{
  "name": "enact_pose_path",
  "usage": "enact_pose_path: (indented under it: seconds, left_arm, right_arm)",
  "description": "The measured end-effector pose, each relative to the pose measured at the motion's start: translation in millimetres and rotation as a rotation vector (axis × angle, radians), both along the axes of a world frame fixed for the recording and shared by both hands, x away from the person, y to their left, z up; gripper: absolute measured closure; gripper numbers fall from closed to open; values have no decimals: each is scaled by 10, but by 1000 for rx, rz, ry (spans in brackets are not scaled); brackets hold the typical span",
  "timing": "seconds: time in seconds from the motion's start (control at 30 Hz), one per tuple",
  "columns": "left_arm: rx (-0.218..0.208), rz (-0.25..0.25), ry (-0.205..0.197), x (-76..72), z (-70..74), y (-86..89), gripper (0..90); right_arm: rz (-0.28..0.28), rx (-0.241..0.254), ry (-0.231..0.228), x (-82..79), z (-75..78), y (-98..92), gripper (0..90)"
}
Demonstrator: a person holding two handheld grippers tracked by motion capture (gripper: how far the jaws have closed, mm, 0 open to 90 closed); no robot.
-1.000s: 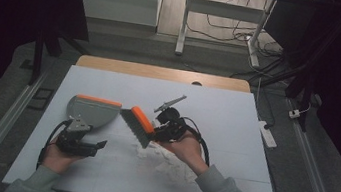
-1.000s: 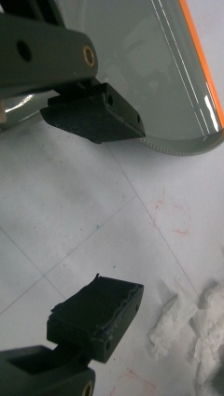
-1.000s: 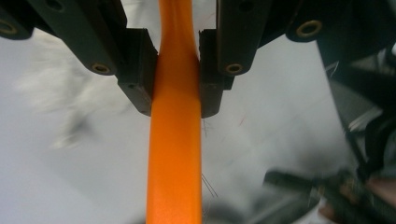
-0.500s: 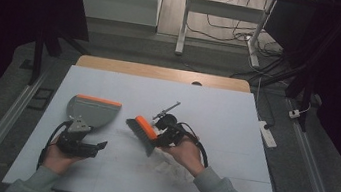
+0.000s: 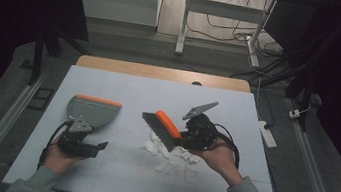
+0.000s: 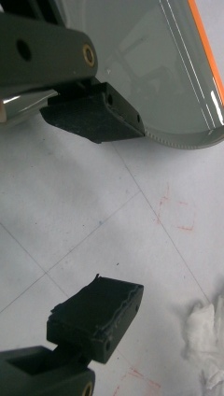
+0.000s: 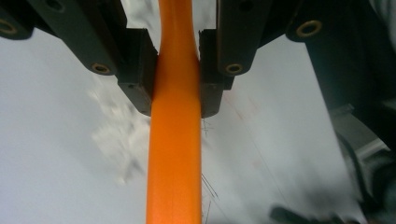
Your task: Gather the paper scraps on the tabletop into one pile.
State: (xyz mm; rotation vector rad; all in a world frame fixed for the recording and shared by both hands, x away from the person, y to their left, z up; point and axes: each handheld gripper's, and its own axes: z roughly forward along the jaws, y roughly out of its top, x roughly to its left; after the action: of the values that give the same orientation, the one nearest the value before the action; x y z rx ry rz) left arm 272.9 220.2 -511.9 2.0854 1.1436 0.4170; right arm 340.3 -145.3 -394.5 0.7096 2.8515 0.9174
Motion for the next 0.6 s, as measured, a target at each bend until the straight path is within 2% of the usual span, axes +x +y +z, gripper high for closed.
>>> enact_pose_path:
  seconds: [0.13, 0.23, 0.33, 0.43, 0.5, 0.57, 0.6]
  left_arm:
    - [0, -1, -5, -10, 12, -9, 233]
    - [0, 0, -2, -2, 5, -11, 234]
    - [4, 1, 2, 8, -6, -21, 234]
    - [6, 2, -3, -4, 7, -30, 233]
    - [6, 3, -5, -8, 11, -31, 234]
    - [8, 3, -4, -5, 7, -29, 234]
    - [8, 3, -3, -5, 5, -28, 234]
  right_arm:
    - [38, -19, 50, -96, -72, -75, 711]
    - [116, -66, 68, -220, -180, -88, 711]
    - [194, -148, 56, -346, -294, -27, 711]
    - [247, -248, 80, -443, -402, 70, 711]
    - [272, -290, 70, -450, -462, 128, 711]
    - [283, -312, 49, -427, -513, 178, 712]
    - [287, -317, -11, -398, -540, 210, 712]
